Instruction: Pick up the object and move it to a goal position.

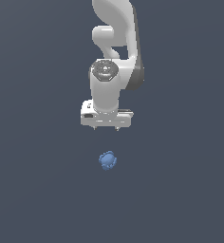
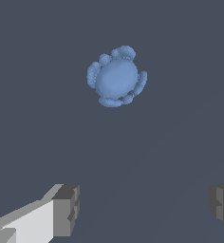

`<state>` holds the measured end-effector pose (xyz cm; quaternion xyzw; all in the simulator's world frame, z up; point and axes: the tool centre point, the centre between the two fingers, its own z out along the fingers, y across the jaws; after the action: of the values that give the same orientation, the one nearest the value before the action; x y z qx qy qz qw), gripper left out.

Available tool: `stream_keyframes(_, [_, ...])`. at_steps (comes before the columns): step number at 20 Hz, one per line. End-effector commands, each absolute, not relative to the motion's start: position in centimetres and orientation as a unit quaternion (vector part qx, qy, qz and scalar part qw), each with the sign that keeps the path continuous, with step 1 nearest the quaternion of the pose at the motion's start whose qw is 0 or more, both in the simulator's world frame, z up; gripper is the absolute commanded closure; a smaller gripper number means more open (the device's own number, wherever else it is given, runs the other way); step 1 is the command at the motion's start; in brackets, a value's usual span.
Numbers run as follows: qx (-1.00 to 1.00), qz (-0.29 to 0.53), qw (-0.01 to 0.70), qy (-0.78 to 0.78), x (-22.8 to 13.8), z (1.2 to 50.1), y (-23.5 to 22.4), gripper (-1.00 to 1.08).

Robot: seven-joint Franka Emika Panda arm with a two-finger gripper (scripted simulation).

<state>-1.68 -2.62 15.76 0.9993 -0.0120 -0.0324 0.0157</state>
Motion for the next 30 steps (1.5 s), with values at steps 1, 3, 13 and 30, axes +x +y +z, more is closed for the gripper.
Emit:
stream_keyframes(1, [0.999,-0.032,0.016,-0.012,-1.7,15.8,-2.6,-0.92])
stream_keyframes(3, [0.999,-0.033,0.016,-0.011,-1.7,15.7,-2.6,-0.92])
stream_keyframes(13, [0.999,-0.042,0.022,0.0,-2.3,15.6,-2.5,-0.92])
stream_keyframes(30, [0.994,-0.028,0.016,0.105,2.2,13.4,-2.2,-0.92])
